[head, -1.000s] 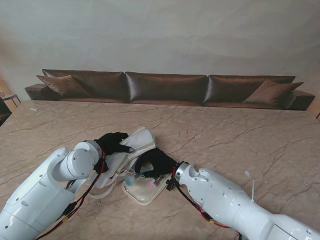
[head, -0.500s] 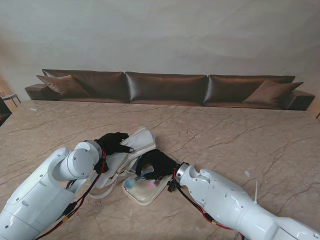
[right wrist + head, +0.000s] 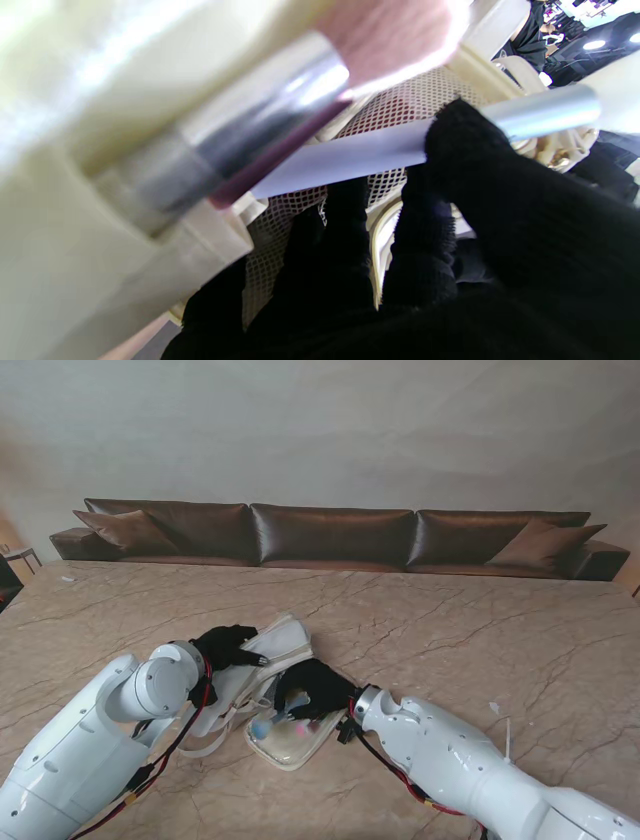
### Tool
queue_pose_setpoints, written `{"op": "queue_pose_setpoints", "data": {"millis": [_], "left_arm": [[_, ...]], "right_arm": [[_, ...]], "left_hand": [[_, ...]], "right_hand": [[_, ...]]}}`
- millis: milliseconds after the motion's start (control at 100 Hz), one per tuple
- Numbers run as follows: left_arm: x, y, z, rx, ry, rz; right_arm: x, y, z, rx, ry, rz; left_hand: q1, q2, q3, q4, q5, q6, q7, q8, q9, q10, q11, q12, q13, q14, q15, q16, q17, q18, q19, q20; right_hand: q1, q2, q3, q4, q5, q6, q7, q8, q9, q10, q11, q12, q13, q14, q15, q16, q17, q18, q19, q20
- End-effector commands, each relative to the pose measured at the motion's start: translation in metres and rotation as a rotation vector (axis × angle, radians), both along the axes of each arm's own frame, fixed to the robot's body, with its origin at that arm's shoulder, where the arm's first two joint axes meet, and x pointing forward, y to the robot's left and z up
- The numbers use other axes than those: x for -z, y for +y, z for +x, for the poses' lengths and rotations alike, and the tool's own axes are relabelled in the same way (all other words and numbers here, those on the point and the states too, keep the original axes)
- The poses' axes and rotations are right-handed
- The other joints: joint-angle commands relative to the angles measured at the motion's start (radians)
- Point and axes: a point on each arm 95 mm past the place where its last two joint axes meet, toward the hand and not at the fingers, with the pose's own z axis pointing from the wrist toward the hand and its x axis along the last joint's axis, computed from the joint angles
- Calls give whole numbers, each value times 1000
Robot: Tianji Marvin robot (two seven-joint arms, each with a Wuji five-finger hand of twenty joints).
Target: Pack the cosmetics bag
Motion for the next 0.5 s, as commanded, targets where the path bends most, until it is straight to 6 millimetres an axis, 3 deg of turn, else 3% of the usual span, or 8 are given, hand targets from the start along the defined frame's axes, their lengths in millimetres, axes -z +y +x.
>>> {"op": "queue_pose_setpoints", "data": {"millis": [0, 260, 490], "left_arm": [[5, -4, -4, 10, 20, -7], [6, -2, -4, 9, 23, -7], [7, -2, -5, 11, 26, -8]], "right_arm": [[6, 5, -5, -18, 6, -11], [6, 7, -1, -44, 18, -11], [7, 9, 1, -57, 30, -16]], "left_hand": [[104, 76, 42, 32, 40, -154, 93, 8, 30, -38, 19, -10, 14, -16, 0, -7, -8, -15, 14, -5], [104, 76, 42, 32, 40, -154, 94, 9, 30, -39, 21, -6, 12, -16, 1, -6, -10, -15, 14, -4], [104, 77, 41, 32, 39, -153, 93, 10, 30, -40, 20, -5, 11, -16, 0, -6, -12, -16, 12, -4]], "right_hand": [[43, 67, 36, 28, 89, -89, 145, 32, -36, -14, 11, -10, 18, 136, 13, -15, -12, -34, -13, 8], [51, 54, 35, 31, 99, -147, 132, 56, -67, -27, 8, -11, 5, 132, 14, -17, -14, -36, -31, 14], [57, 54, 37, 31, 96, -147, 128, 71, -79, -25, 7, -11, -3, 131, 14, -18, -15, -39, -34, 26]]}}
